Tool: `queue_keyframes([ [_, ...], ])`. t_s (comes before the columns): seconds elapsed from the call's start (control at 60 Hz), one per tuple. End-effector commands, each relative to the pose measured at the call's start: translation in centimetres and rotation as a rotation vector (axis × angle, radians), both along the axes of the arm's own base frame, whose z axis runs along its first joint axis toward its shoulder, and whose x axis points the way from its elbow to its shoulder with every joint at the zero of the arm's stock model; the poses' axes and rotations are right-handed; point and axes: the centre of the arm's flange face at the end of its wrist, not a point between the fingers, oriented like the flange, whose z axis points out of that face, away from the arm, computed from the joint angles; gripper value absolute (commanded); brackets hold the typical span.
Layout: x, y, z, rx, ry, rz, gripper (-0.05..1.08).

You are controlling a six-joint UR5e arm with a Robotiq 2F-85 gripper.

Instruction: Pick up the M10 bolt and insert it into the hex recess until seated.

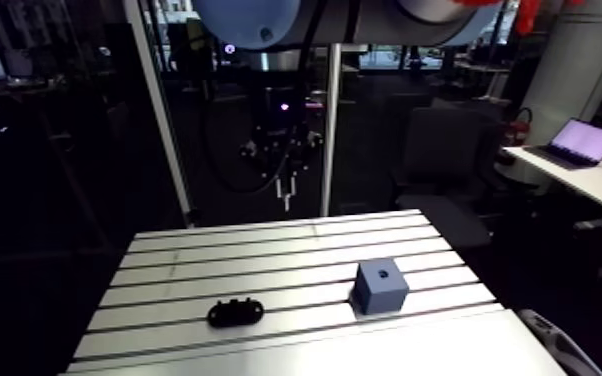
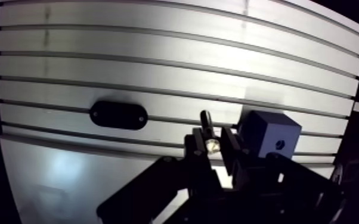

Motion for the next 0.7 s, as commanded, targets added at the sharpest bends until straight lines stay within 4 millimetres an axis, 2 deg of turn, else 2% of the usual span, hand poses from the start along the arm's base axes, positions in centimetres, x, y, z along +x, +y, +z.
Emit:
queue_keyframes([
  [0.017,-0.9,3.9,3.3,0.011,-0.031,0.236,1.02],
  [0.2,-0.7,8.0,4.4,-0.018,-0.108,0.341,1.01],
  [0.317,-0.8,8.5,4.3,-0.008,-0.131,0.411,1.02],
  [0.383,-1.3,9.2,3.4,0.024,-0.173,0.450,1.02],
  [0.5,-1.3,9.9,2.9,0.053,-0.202,0.450,1.02],
  [0.583,-1.4,11.2,2.1,0.049,-0.221,0.432,1.05],
  [0.7,-1.2,11.4,1.5,0.046,-0.236,0.432,1.07],
])
